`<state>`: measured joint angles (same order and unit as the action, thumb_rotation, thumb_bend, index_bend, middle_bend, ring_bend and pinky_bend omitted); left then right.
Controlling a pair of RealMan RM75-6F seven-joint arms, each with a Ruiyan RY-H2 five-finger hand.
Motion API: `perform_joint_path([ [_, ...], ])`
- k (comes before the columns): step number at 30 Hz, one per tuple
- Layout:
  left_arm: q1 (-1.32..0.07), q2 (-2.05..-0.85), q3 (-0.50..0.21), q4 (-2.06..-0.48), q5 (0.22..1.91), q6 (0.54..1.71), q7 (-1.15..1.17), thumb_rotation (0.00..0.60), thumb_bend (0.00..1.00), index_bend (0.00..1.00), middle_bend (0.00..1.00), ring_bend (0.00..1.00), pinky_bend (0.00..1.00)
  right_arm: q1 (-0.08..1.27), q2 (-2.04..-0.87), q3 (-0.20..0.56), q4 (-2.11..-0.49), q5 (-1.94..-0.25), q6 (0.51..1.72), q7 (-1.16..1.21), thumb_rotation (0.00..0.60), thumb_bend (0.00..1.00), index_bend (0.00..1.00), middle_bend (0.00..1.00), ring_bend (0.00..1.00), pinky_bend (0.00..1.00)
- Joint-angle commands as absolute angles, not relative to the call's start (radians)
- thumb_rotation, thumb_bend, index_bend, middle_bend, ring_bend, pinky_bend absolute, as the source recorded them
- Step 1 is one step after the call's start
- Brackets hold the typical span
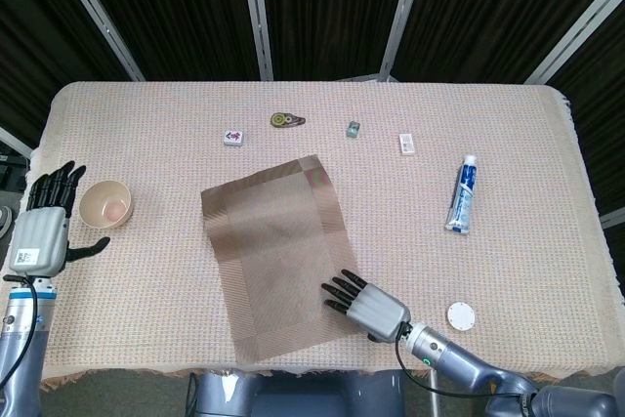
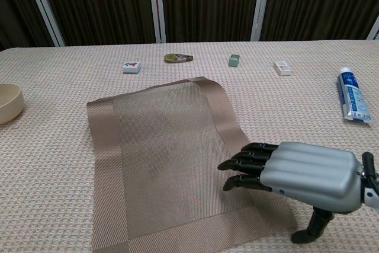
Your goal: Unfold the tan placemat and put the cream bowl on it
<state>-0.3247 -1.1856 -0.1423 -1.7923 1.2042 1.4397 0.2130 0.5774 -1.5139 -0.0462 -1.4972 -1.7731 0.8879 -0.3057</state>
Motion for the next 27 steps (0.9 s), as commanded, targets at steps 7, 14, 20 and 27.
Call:
perform_joint_path([
  [7, -0.32, -1.185, -0.147, -1.79, 1.206, 1.425, 0.21, 0.6, 0.01, 0.0, 0.0, 0.0, 0.0, 0.585, -1.525, -0.046, -1.485, -1.757, 0.905, -0.317, 0.6, 0.04, 0.16, 0.0, 0.0, 0.0],
  [14, -0.314, -1.185, -0.149, -1.794, 1.214, 1.422, 0.209, 0.6, 0.01, 0.0, 0.0, 0.0, 0.0, 0.585, -1.53, -0.05, -1.479, -1.753, 0.932, -0.307, 0.6, 0.09, 0.16, 0.0, 0.0, 0.0],
  [20, -0.312, -1.187, -0.149, -1.795, 1.223, 1.417, 0.212, 0.6, 0.01, 0.0, 0.0, 0.0, 0.0, 0.583, -1.538, -0.071, -1.453, -1.769, 0.961, -0.279, 0.6, 0.2, 0.16, 0.0, 0.0, 0.0],
  [27, -0.31, -1.189, -0.148, -1.795, 1.227, 1.41, 0.214, 0.6, 0.01, 0.0, 0.0, 0.0, 0.0, 0.58, -1.546, -0.083, -1.426, -1.776, 0.983, -0.255, 0.6, 0.29, 0.16, 0.0, 0.0, 0.0],
])
